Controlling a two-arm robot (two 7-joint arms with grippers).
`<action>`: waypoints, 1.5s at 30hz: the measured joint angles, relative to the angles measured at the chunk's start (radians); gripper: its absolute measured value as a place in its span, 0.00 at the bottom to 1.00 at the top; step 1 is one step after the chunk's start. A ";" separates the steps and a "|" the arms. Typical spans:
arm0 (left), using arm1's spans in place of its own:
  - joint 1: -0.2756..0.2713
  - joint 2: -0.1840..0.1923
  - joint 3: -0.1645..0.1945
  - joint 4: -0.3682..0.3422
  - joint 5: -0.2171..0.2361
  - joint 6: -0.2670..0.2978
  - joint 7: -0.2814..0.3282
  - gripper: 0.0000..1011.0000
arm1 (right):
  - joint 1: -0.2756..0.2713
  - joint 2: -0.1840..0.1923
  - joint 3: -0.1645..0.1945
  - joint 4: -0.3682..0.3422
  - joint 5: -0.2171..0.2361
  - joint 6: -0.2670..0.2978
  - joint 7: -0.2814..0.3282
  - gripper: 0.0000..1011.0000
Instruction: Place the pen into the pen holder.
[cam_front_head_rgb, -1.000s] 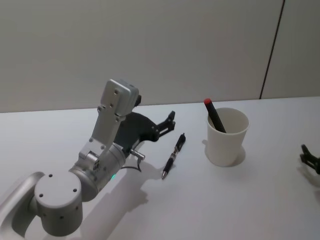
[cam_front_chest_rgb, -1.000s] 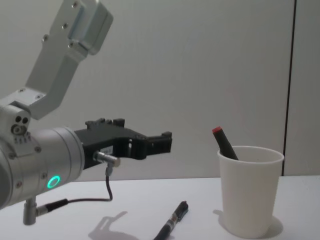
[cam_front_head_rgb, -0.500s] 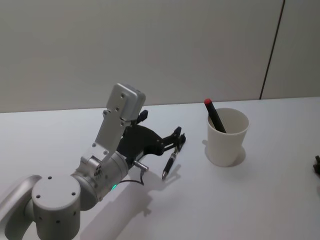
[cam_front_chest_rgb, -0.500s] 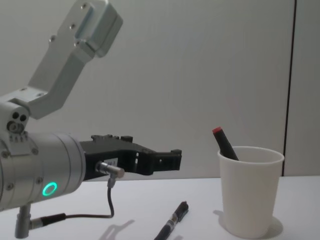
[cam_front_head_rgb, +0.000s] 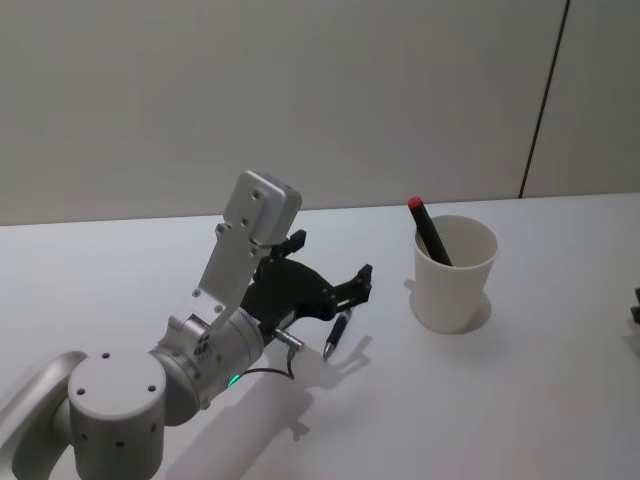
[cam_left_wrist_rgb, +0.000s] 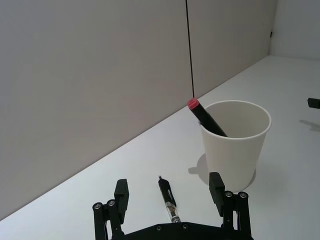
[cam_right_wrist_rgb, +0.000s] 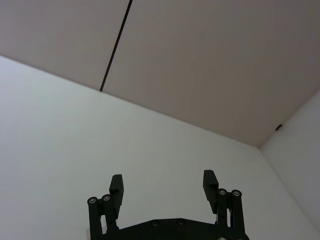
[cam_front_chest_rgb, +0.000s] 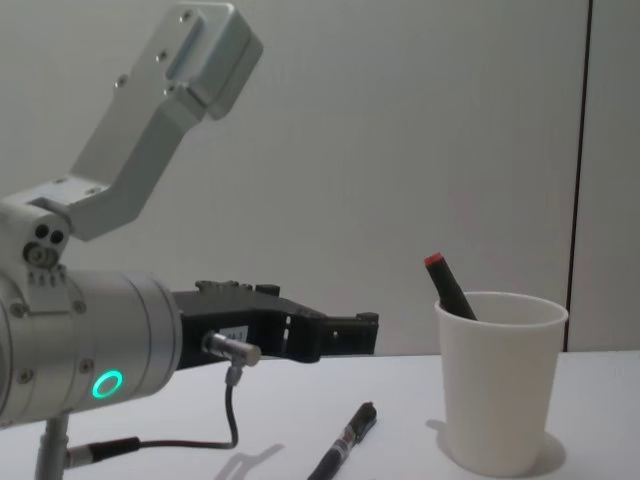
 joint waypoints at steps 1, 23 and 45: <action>0.000 -0.001 0.000 0.000 -0.001 0.003 -0.002 0.99 | -0.003 0.001 0.002 -0.003 0.004 -0.010 0.000 0.99; 0.008 -0.002 0.001 0.000 0.023 0.044 -0.016 0.99 | -0.066 0.012 0.074 -0.104 0.148 -0.335 0.000 0.99; -0.009 -0.073 0.009 0.087 0.028 0.022 0.091 0.99 | -0.090 0.007 0.110 -0.156 0.228 -0.484 0.025 0.99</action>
